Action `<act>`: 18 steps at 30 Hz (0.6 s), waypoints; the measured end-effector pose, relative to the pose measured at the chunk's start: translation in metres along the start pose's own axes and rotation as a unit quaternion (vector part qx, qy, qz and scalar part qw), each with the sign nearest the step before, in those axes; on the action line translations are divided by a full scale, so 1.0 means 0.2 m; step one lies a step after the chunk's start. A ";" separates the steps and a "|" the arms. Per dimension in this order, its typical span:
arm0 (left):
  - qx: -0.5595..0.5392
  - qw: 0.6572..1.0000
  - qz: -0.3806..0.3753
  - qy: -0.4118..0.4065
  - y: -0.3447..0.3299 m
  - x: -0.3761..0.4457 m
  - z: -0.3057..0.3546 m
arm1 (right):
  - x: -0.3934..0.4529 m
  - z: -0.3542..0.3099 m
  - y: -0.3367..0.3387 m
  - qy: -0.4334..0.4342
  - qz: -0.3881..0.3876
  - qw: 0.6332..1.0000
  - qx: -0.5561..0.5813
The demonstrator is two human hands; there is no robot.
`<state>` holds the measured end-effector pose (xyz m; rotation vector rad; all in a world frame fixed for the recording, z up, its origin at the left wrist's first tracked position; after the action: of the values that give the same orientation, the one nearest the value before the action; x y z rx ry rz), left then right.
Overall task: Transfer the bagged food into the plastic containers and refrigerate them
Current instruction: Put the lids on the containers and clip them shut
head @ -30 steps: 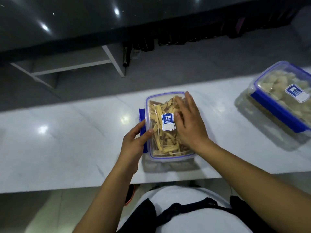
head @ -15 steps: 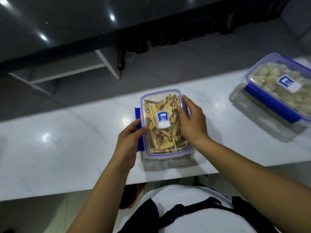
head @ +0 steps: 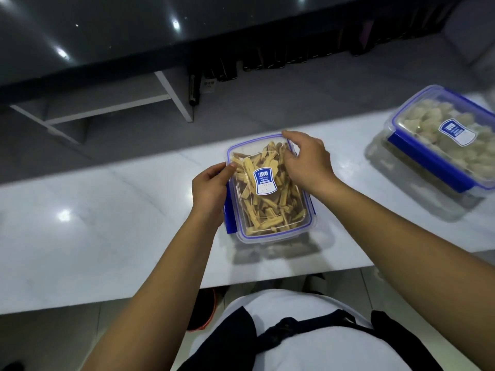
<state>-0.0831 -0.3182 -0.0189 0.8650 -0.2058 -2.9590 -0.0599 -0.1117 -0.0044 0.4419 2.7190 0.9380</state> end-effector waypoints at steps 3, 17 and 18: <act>0.004 1.000 0.019 0.003 -0.01 0.01 0.00 | 0.00 -0.02 -0.01 0.070 0.002 0.981 -0.180; 0.058 0.998 -0.017 -0.034 0.01 -0.08 0.01 | -0.04 0.00 -0.09 0.063 0.032 0.995 -0.072; 0.050 0.998 -0.038 -0.019 0.03 -0.10 -0.01 | -0.04 0.01 -0.09 0.062 0.037 0.996 -0.052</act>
<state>-0.0661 -0.3217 -0.0095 0.8468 -0.3339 -3.0602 -0.0566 -0.1275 -0.0162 0.4821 2.7635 1.1561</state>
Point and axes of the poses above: each hand's wrist, its own x-axis towards the middle knuckle, its own y-axis out of the back of the hand, z = x × y, the point moved 4 cm from there along x, towards the middle knuckle, and after that the axes turned 1 degree about y, right-handed, at the moved point
